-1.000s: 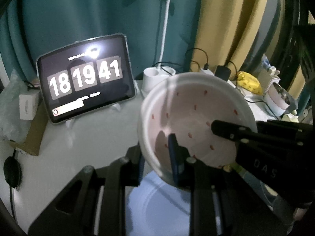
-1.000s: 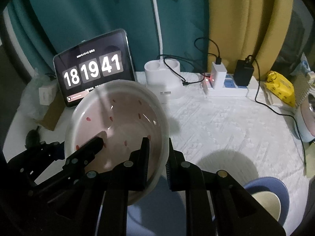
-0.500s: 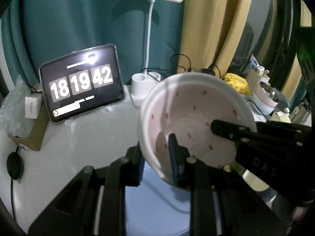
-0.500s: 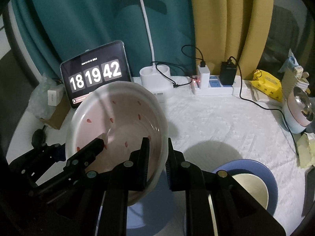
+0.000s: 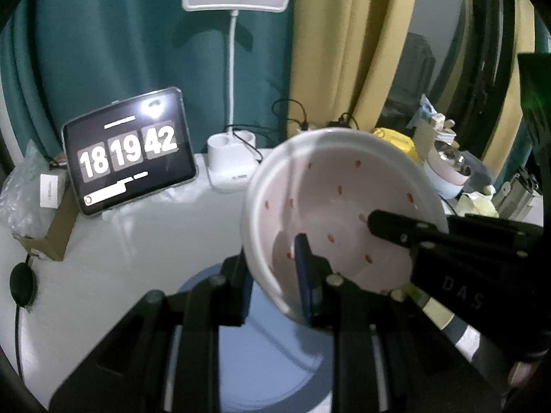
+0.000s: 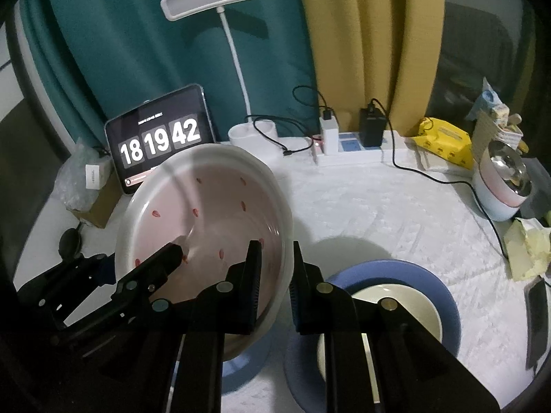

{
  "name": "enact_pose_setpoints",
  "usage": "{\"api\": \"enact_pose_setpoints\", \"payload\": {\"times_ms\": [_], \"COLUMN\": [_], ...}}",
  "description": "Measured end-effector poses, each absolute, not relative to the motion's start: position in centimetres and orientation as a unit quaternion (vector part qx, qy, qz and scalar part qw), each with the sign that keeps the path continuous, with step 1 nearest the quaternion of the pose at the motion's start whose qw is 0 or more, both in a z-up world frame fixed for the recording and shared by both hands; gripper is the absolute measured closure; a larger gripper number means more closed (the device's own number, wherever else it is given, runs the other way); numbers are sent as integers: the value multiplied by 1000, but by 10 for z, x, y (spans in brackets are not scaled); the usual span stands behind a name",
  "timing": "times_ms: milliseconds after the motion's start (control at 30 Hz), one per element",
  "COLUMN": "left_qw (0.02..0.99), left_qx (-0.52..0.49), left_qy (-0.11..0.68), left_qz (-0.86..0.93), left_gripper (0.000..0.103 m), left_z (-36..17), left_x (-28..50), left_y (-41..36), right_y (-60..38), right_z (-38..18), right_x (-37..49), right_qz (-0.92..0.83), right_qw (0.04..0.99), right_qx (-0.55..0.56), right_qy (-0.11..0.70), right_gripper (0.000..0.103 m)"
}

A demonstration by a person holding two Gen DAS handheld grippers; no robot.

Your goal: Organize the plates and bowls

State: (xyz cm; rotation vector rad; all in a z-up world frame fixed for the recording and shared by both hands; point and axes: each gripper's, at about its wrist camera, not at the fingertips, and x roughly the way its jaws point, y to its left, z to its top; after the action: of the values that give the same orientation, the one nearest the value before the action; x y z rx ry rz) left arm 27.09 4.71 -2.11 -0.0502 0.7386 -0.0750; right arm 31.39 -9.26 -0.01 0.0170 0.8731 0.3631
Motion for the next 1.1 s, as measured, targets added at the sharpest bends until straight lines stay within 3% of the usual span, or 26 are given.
{"api": "enact_pose_setpoints", "payload": {"times_ms": [1100], "left_qw": [919], "left_qx": [21], "left_qy": [385], "left_qz": [-85], "left_gripper": [80], "left_z": [-41], "left_x": [252], "left_y": [-62], "right_y": [-202], "right_z": [-28], "right_x": [284], "right_qz": [140], "right_qw": [887], "right_qx": [50], "right_qy": [438], "right_gripper": [87]}}
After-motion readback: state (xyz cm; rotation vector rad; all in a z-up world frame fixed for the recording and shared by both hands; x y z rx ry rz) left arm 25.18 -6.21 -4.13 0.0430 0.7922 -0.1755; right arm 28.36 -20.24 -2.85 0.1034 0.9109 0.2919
